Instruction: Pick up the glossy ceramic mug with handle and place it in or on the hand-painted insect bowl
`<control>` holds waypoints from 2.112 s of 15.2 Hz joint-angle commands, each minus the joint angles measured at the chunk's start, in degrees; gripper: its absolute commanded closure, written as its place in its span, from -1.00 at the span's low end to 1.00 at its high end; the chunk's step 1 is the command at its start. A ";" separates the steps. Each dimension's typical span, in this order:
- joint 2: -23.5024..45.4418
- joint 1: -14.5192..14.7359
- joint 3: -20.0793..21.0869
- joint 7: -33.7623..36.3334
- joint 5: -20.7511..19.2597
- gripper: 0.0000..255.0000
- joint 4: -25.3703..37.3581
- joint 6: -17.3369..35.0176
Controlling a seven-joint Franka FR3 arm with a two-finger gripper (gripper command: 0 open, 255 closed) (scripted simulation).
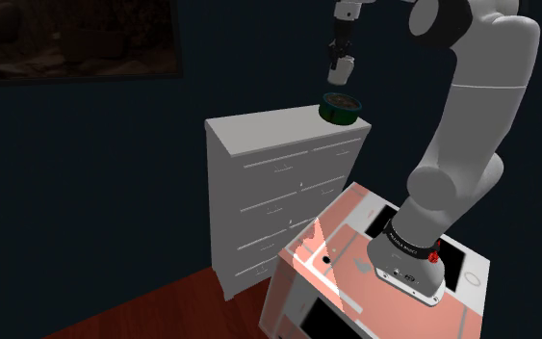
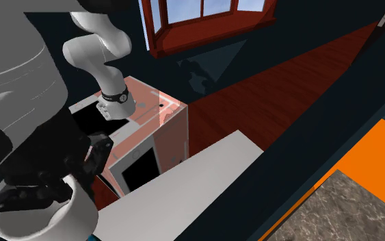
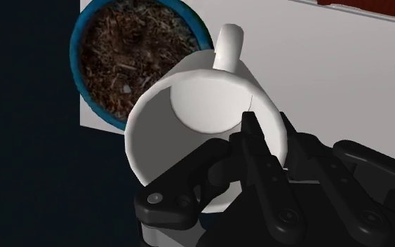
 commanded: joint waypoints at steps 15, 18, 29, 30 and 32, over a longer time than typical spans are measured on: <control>6.72 -7.32 -2.30 -9.38 2.72 1.00 3.26 3.58; 6.69 -7.15 -2.25 -9.31 2.72 1.00 0.89 5.91; 7.02 -6.94 -2.12 -9.25 2.84 1.00 -3.17 10.26; 7.02 -6.94 -2.12 -9.25 2.84 1.00 -3.17 10.26; 7.02 -6.94 -2.12 -9.25 2.84 1.00 -3.17 10.26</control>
